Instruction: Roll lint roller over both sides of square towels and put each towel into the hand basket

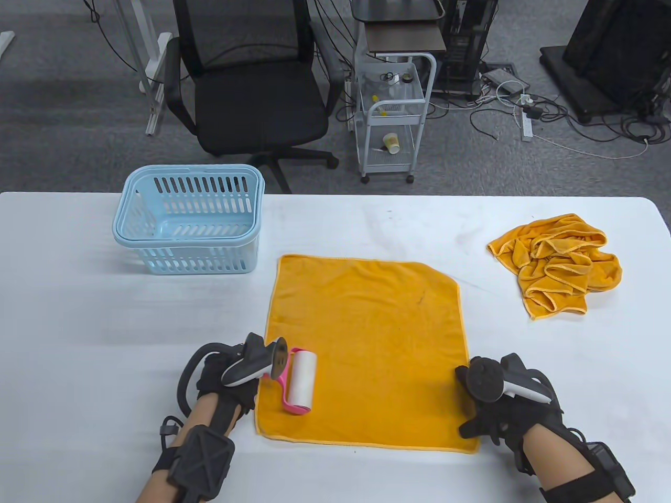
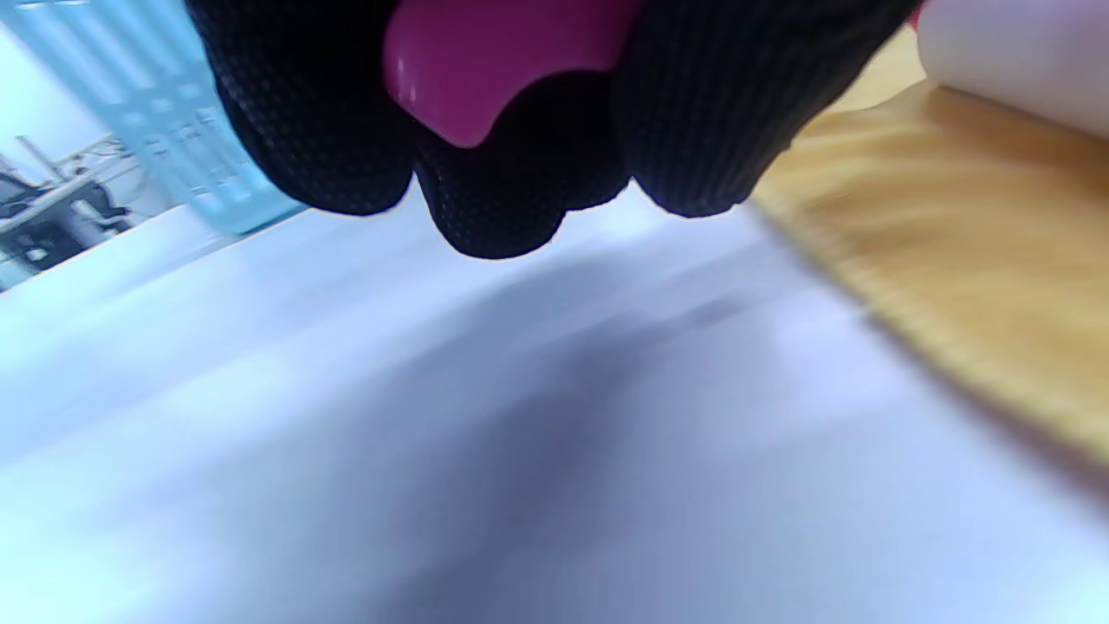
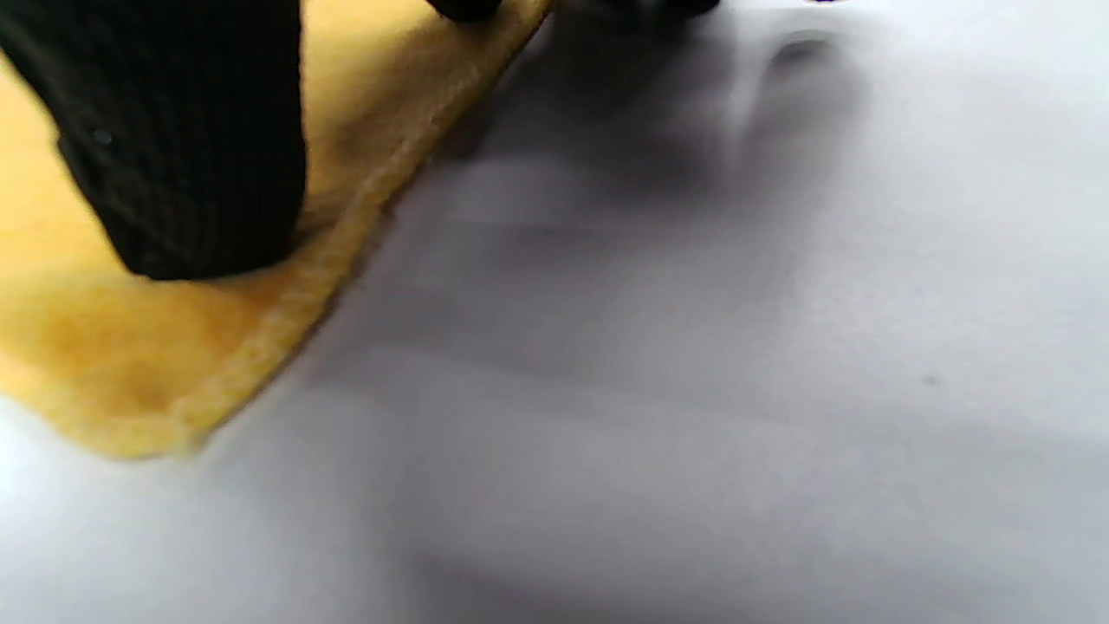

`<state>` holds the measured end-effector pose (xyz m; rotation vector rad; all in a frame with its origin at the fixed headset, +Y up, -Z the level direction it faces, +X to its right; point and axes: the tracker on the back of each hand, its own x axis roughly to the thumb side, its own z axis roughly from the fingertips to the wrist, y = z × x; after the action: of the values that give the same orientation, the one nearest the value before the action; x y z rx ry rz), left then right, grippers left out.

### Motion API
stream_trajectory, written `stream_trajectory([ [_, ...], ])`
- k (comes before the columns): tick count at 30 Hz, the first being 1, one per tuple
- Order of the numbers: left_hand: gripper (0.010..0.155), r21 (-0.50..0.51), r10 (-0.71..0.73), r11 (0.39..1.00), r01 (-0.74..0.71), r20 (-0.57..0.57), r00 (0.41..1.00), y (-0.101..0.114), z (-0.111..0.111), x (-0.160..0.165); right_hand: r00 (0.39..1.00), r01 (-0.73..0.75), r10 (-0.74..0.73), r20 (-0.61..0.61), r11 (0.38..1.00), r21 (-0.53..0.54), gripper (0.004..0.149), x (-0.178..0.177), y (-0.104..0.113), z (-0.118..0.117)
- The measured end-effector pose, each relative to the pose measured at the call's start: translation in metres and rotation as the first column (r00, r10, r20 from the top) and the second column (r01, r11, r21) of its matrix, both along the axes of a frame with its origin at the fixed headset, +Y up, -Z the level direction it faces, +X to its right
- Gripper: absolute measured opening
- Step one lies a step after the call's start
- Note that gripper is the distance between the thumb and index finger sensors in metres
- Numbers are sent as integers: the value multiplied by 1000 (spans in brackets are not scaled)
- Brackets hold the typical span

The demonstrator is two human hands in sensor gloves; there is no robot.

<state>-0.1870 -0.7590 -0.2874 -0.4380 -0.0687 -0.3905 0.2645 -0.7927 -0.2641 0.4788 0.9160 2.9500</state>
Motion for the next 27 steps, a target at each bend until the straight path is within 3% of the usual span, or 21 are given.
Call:
stream_trajectory([
  [3,40,2,14,1000,-14,-23,1000,2,3,-22,1000,-1,1,1,1000,0,108,0,0,0],
  [6,42,-17,206,978,-208,-81,975,0,3,-44,1000,0,0,2,1000,-1,108,0,0,0],
  [10,51,81,485,872,-483,-274,830,-4,-5,-86,1000,0,0,2,1000,-1,108,0,0,0],
  [12,61,109,548,830,-548,-344,762,-5,-8,-102,1000,0,0,2,1000,-1,108,0,0,0],
  [15,57,192,596,795,-576,-427,680,-8,-13,-122,1000,0,0,2,1000,-1,108,0,0,0],
  [20,56,275,553,831,-483,-499,667,-15,-18,-140,1000,0,0,1,1000,-2,108,1,0,0],
  [23,57,274,513,857,-437,-536,670,-24,-18,-146,1000,0,0,1,1000,-2,108,1,0,0],
  [27,59,232,417,909,-347,-548,725,-35,-17,-150,1000,0,0,1,1000,-2,108,1,0,0],
])
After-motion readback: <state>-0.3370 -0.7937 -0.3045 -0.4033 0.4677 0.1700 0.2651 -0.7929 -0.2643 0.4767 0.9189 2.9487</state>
